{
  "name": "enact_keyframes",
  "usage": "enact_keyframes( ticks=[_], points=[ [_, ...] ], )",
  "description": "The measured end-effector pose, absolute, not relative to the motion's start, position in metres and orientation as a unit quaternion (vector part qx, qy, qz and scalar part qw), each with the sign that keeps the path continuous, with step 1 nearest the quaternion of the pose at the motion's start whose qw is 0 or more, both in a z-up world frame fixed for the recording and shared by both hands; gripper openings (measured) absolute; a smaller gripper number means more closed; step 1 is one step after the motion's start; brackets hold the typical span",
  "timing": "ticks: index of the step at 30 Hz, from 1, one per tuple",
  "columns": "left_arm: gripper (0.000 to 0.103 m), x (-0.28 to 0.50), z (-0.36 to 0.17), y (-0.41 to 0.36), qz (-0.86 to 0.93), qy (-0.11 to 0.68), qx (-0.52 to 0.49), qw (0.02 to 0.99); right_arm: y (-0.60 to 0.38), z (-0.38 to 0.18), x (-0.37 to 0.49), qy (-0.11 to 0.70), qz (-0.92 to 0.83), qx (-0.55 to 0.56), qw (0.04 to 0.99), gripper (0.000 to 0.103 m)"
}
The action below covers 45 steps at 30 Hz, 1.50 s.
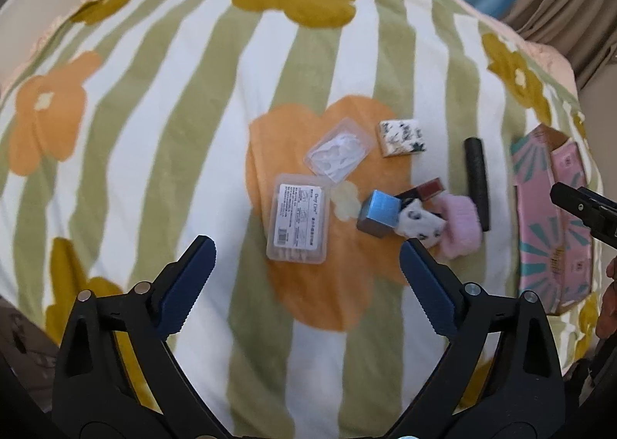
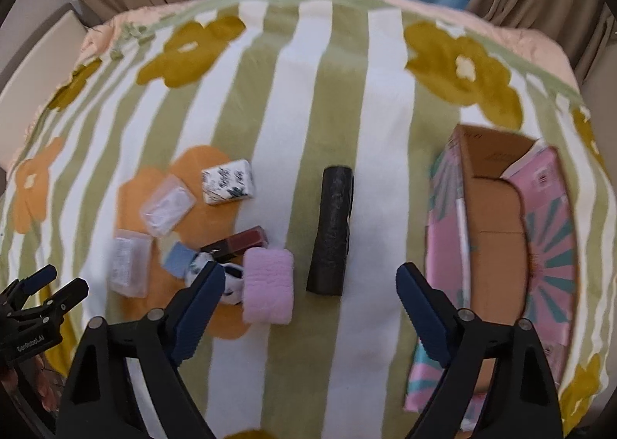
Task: Organize objects
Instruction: 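Grasp the black flashlight with the right tool while the left tool grasps the clear floss box, then carry the flashlight and floss box into the cardboard box and open both tools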
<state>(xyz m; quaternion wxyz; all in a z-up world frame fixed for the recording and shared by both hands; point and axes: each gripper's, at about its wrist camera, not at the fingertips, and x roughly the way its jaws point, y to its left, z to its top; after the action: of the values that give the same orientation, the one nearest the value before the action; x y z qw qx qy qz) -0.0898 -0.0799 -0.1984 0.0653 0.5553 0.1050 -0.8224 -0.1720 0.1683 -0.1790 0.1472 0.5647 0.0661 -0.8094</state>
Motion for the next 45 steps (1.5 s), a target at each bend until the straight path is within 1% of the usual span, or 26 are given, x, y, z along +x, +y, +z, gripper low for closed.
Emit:
enact_keyframes(
  ticks=[1,2,4,6,10,14,16,21,23,26,37,45],
  points=[
    [0.093,-0.094,-0.209,-0.08,-0.82,0.105,0.559,0.065,0.167,-0.19,-0.177,0.064,-0.807,0.569,0.147,0.083],
    [0.093,-0.099,-0.222,-0.08,-0.817,0.105,0.564,0.064,0.167,-0.202,-0.182,0.063,-0.804,0.573,0.147,0.077],
    [0.09,-0.108,-0.244,-0.079,-0.811,0.103,0.572,0.062,0.164,-0.22,-0.192,0.063,-0.8,0.579,0.144,0.072],
    [0.085,-0.113,-0.261,-0.078,-0.807,0.101,0.579,0.06,0.164,-0.238,-0.203,0.06,-0.798,0.585,0.135,0.071],
    [0.082,-0.121,-0.291,-0.081,-0.8,0.1,0.588,0.06,0.164,-0.266,-0.221,0.049,-0.794,0.593,0.125,0.064],
    [0.08,-0.128,-0.312,-0.085,-0.796,0.101,0.593,0.062,0.167,-0.286,-0.232,0.05,-0.791,0.598,0.117,0.063],
    [0.075,-0.131,-0.318,-0.086,-0.795,0.107,0.594,0.062,0.169,-0.292,-0.236,0.047,-0.79,0.6,0.113,0.061],
    [0.068,-0.14,-0.322,-0.086,-0.798,0.102,0.59,0.061,0.175,-0.302,-0.243,0.037,-0.786,0.608,0.11,0.046],
    [0.06,-0.143,-0.324,-0.086,-0.799,0.101,0.59,0.062,0.177,-0.302,-0.244,0.04,-0.786,0.607,0.109,0.035],
    [0.058,-0.145,-0.327,-0.087,-0.797,0.103,0.592,0.06,0.181,-0.301,-0.243,0.04,-0.789,0.605,0.1,0.031],
    [0.057,-0.151,-0.327,-0.086,-0.806,0.095,0.583,0.053,0.201,-0.285,-0.234,0.039,-0.801,0.588,0.101,0.028],
    [0.057,-0.146,-0.293,-0.082,-0.815,0.098,0.569,0.051,0.219,-0.232,-0.218,0.035,-0.815,0.566,0.115,0.028]
  ],
)
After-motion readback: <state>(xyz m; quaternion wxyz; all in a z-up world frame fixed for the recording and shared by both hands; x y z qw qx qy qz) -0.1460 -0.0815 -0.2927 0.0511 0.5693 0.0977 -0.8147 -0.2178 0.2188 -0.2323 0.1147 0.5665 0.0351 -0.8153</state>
